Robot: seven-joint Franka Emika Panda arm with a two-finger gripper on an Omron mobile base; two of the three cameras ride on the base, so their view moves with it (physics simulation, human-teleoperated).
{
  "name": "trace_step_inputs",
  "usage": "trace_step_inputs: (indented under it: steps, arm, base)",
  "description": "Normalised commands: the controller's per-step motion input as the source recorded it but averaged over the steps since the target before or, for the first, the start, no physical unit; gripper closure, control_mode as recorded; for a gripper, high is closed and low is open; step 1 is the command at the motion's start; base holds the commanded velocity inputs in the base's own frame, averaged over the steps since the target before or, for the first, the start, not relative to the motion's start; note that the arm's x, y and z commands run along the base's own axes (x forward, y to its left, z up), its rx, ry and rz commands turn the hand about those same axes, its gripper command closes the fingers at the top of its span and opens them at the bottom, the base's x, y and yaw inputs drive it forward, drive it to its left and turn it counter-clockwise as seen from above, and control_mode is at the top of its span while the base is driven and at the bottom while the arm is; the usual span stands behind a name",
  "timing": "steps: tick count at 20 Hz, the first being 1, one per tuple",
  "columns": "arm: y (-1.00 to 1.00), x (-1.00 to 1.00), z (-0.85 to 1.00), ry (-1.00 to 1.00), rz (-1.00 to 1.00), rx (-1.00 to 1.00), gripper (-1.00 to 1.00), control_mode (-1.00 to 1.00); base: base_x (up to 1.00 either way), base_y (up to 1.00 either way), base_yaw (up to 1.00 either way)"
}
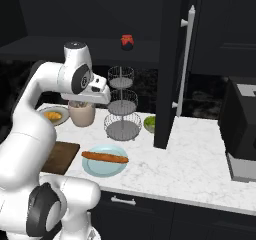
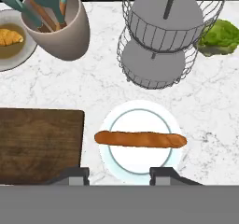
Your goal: From the different types of pastries on the counter, select a croissant and place it on the cutting board. Then retrieve a jar of jam from the cabinet and place it alongside the croissant on the cutting board.
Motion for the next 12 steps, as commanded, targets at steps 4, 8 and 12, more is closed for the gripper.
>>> trace_step_inputs:
  steps: [4, 8, 12]
  arm:
    - [0.33, -0.71, 0.00, -0.18, 0.02, -0.08, -1.00, -1.00]
    - [1.00, -0.51, -0.09, -0.04, 0.08, -0.28, -1.00, -1.00]
    - [1.00, 0.01, -0.33, 0.03, 0.34, -0.08, -1.00, -1.00]
  base:
    - [0.00, 0.00, 0.00]
    - [0.00, 0.00, 0.00]
    - [0.00, 0.00, 0.00]
